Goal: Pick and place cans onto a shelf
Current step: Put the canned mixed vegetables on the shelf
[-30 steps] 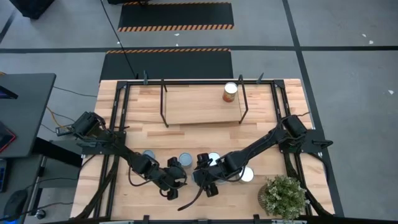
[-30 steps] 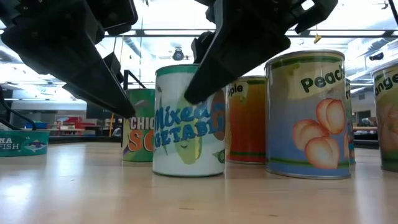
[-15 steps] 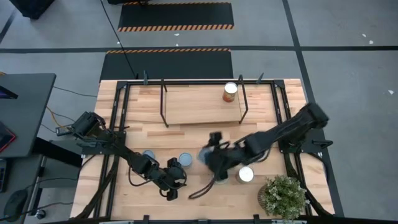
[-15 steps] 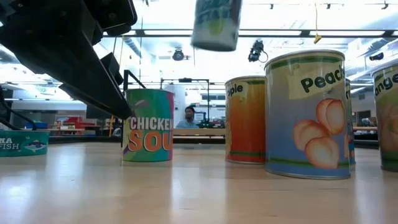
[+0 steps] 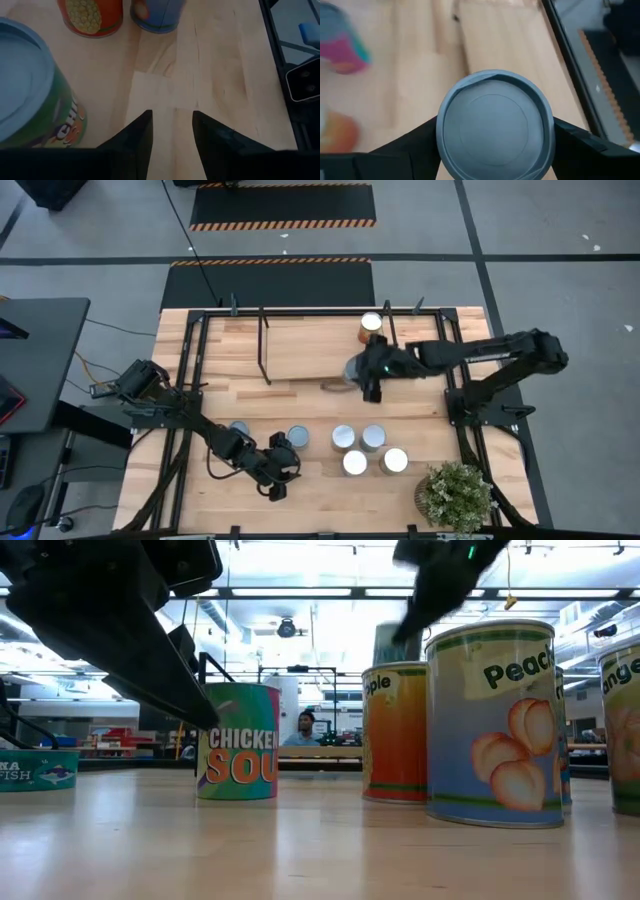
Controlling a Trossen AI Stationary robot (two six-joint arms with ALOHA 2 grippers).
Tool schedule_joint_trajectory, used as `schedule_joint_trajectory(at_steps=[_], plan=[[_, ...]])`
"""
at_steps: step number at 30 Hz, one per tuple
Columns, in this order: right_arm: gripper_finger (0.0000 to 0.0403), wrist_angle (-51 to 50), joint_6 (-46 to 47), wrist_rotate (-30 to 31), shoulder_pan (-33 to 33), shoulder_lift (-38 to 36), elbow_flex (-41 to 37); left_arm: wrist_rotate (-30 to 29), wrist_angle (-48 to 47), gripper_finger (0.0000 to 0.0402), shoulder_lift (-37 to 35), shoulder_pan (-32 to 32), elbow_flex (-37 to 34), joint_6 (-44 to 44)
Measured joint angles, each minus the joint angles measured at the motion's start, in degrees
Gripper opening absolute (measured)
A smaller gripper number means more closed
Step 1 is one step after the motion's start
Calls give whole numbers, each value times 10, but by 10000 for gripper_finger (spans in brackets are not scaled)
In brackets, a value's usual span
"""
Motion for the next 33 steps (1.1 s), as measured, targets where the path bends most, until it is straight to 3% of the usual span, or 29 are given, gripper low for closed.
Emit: schedule_joint_trajectory(at_steps=[6, 15, 23, 30, 33], plan=[[304, 53, -11, -33, -92, 43, -33, -1, 0, 144, 0, 0, 0, 0], [329, 54, -13, -47, -158, 101, -29, 0, 0, 144, 0, -1, 0, 0], [389, 12, -11, -28, -158, 82, -31, 0, 0, 144, 0, -1, 0, 0], [394, -21, 8, 47, -138, 51, -31, 0, -1, 144, 0, -2, 0, 0], [391, -26, 17, 47, -127, 40, -31, 0, 0, 144, 0, -2, 0, 0]])
